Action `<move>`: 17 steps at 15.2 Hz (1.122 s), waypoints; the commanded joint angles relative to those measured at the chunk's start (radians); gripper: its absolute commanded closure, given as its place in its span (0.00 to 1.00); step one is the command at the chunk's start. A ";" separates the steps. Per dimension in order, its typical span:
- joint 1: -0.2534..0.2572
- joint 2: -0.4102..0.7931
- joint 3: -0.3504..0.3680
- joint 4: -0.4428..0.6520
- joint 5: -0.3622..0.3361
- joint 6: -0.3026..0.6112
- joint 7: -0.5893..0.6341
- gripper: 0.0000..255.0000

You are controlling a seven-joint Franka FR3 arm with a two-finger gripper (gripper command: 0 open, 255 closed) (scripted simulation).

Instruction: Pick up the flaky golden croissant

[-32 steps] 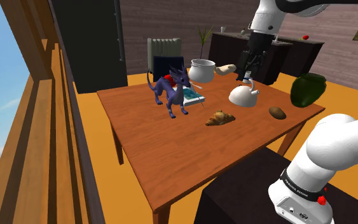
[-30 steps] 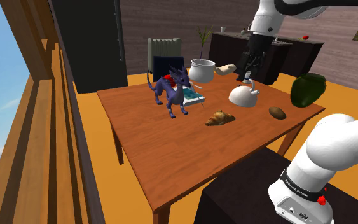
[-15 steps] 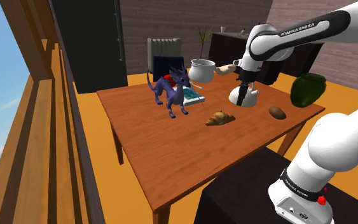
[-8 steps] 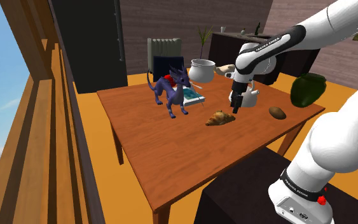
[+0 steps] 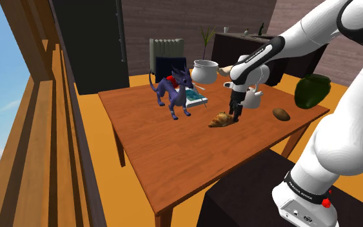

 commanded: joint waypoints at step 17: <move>0.001 0.006 -0.001 -0.004 0.004 0.009 -0.005 1.00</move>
